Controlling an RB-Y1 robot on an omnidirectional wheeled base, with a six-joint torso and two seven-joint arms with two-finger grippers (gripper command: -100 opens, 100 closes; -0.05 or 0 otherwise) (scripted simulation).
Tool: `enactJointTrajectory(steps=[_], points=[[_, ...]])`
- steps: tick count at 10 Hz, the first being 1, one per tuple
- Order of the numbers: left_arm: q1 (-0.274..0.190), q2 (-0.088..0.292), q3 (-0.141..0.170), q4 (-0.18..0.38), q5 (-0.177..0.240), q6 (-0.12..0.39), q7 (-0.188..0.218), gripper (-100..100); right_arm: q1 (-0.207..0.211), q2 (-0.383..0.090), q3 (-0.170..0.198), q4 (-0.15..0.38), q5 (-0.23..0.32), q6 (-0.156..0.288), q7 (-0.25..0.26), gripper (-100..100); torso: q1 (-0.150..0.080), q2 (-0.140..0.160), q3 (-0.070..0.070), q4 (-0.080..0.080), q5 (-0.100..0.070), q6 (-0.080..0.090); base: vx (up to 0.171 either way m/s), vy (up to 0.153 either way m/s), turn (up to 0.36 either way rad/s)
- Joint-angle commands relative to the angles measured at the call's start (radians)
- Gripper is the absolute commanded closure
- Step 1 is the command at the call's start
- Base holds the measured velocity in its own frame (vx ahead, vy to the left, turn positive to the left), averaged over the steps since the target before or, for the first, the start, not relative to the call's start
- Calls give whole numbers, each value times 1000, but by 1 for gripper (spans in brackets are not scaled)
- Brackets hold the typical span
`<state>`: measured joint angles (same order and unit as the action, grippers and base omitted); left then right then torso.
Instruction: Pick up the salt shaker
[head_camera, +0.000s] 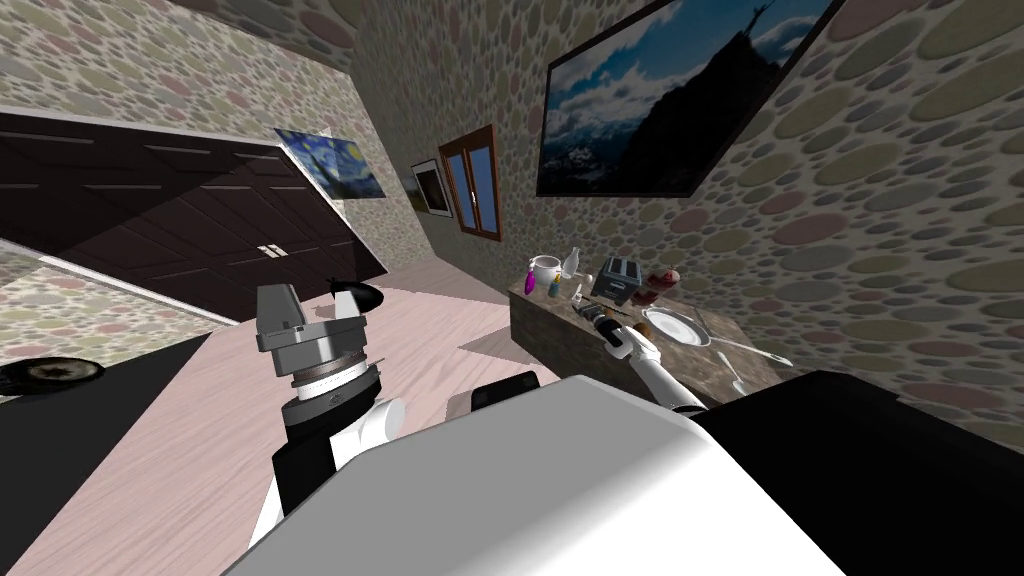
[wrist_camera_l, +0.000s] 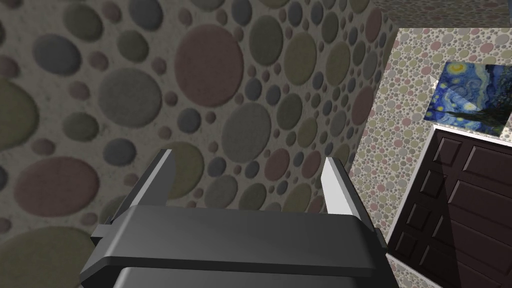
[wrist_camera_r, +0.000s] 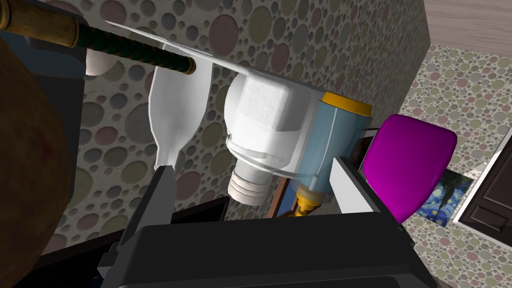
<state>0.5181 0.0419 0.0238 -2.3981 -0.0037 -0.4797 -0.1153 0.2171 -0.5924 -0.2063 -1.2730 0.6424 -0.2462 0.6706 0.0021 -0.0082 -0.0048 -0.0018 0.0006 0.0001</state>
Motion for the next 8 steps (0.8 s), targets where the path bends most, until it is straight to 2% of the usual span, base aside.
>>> enactJointTrajectory(steps=[1,2,3,4,5,6,7,8], points=[[0,0,0,0,0,0,0,0,-50,4,-1,50,11,-38,5,-100,0,0,0,0,0,0,46,25,-58],[0,0,0,0,0,0,0,0,-80,14,20,81,59,-74,-7,-100,-2,3,2,1,0,-1,69,16,-333],[0,0,0,0,0,0,0,0,-102,14,20,104,62,-97,-7,-100,-2,3,2,1,0,1,83,27,-392],[0,0,0,0,0,0,0,0,-120,14,20,114,62,-97,-7,-100,-2,2,1,1,-1,0,46,21,-76],[0,0,0,0,0,0,0,0,-162,23,42,164,110,-147,-20,-100,-3,4,2,1,0,-1,101,29,-340],[0,0,0,0,0,0,0,0,-189,23,42,174,112,-157,-20,-100,-2,1,1,0,-1,0,94,37,-379],[0,0,0,0,0,0,0,0,-218,33,63,212,153,-197,-32,-100,-2,2,1,0,0,0,129,35,-480],[0,0,0,0,0,0,0,0,-255,33,63,234,163,-217,-32,-100,-2,-1,0,0,0,0,106,62,-313]])
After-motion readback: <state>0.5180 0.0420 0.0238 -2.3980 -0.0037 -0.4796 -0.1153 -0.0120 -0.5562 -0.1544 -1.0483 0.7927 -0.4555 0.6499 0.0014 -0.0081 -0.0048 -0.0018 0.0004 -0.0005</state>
